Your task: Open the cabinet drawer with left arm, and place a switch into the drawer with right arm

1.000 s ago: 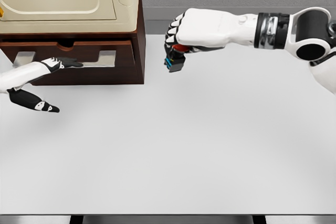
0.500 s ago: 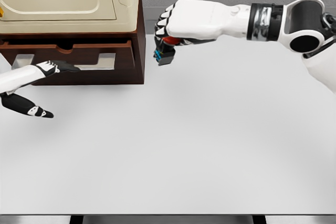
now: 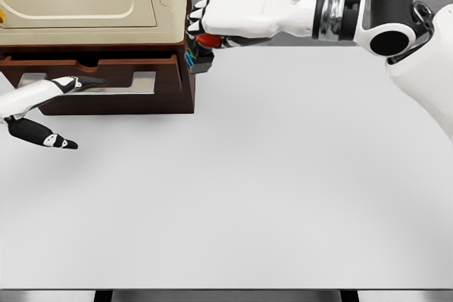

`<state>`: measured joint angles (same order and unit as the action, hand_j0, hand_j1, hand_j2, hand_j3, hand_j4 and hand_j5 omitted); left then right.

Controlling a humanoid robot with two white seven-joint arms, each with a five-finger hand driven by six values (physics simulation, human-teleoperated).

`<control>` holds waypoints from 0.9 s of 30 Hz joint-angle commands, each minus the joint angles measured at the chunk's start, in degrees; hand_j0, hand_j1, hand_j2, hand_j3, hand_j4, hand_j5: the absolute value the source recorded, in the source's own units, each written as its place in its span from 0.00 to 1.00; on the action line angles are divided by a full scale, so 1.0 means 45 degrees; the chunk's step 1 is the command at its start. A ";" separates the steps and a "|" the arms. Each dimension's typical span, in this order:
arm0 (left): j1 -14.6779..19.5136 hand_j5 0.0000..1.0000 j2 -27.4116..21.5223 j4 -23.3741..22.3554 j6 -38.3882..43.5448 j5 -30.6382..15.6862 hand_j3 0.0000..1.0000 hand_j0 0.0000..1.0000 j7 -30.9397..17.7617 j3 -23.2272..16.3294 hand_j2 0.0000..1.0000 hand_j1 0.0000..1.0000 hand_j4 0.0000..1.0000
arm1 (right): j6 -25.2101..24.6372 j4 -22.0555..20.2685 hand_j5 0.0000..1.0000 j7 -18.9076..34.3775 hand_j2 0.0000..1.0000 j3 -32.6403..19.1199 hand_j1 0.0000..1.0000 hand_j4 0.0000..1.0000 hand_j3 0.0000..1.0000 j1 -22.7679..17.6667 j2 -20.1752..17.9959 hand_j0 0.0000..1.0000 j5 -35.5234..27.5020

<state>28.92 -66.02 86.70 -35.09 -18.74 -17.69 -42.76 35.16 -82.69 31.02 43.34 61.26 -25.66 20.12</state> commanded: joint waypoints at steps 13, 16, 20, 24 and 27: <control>-0.0195 1.00 -0.0251 0.0069 0.0019 -0.0112 1.00 1.00 -0.0053 -0.0030 1.00 1.00 1.00 | -0.0036 0.0679 0.44 0.0254 0.44 0.0036 0.44 0.44 0.44 0.0449 0.0799 0.44 -0.0351; -0.0234 1.00 -0.0387 0.0283 0.0019 -0.0112 1.00 1.00 -0.0053 -0.0030 1.00 1.00 1.00 | -0.0036 0.0992 0.44 0.0586 0.44 0.0095 0.44 0.44 0.44 0.0547 0.1366 0.44 -0.0312; -0.0410 1.00 -0.0681 0.0577 0.0019 -0.0132 1.00 1.00 -0.0033 -0.0010 1.00 1.00 1.00 | -0.0036 0.2182 0.45 0.0820 0.45 0.0368 0.45 0.45 0.45 0.0996 0.2127 0.45 -0.0156; -0.0410 1.00 -0.0856 0.0791 0.0019 -0.0210 1.00 1.00 -0.0033 -0.0010 1.00 1.00 1.00 | -0.0036 0.2944 0.45 0.0884 0.45 0.0388 0.45 0.45 0.45 0.1230 0.3006 0.45 -0.0097; -0.0430 1.00 -0.0992 0.0948 0.0019 -0.0210 1.00 1.00 -0.0033 -0.0010 1.00 1.00 1.00 | -0.0036 0.3550 0.45 0.0884 0.45 0.0388 0.45 0.45 0.45 0.1348 0.3495 0.45 0.0157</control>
<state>26.64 -69.91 90.49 -35.07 -19.31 -17.82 -42.85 35.20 -68.85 34.95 45.09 67.59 -11.71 20.63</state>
